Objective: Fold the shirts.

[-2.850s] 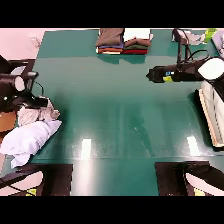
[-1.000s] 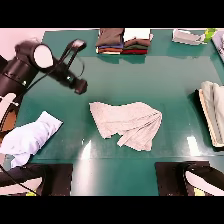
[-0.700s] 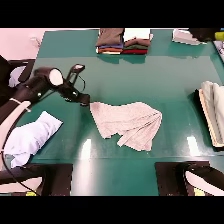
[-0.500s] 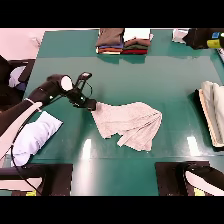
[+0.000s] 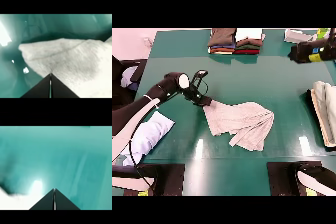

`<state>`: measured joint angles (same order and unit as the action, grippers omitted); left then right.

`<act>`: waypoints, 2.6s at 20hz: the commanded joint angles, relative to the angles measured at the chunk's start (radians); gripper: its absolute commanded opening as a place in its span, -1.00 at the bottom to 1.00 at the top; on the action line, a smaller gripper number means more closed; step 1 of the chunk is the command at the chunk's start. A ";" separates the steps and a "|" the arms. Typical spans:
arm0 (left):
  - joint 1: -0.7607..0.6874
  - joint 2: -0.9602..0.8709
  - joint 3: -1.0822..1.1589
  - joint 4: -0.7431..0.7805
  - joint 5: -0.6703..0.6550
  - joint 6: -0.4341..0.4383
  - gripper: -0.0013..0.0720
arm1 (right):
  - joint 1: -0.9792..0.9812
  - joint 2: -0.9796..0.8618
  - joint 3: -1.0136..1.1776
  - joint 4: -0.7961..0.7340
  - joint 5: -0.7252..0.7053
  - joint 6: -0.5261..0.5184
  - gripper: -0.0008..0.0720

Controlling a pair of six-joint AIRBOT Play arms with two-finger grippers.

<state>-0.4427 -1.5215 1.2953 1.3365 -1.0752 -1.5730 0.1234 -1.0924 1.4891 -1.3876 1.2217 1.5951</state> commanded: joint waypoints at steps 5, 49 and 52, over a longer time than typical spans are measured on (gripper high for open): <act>0.036 0.060 0.098 0.109 -0.063 0.011 -0.91 | 0.000 0.038 -0.270 -0.001 0.044 0.001 -0.93; 0.104 -0.130 0.056 0.069 0.032 -0.050 0.20 | 0.000 0.108 -0.455 0.008 0.039 0.002 -0.93; 0.104 -0.143 0.056 0.065 0.021 -0.050 0.19 | 0.000 0.108 -0.455 0.008 0.037 0.002 -0.93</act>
<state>-0.3393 -1.6447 1.3533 1.4303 -1.0439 -1.6215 0.1234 -0.9855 1.0348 -1.3811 1.2610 1.5970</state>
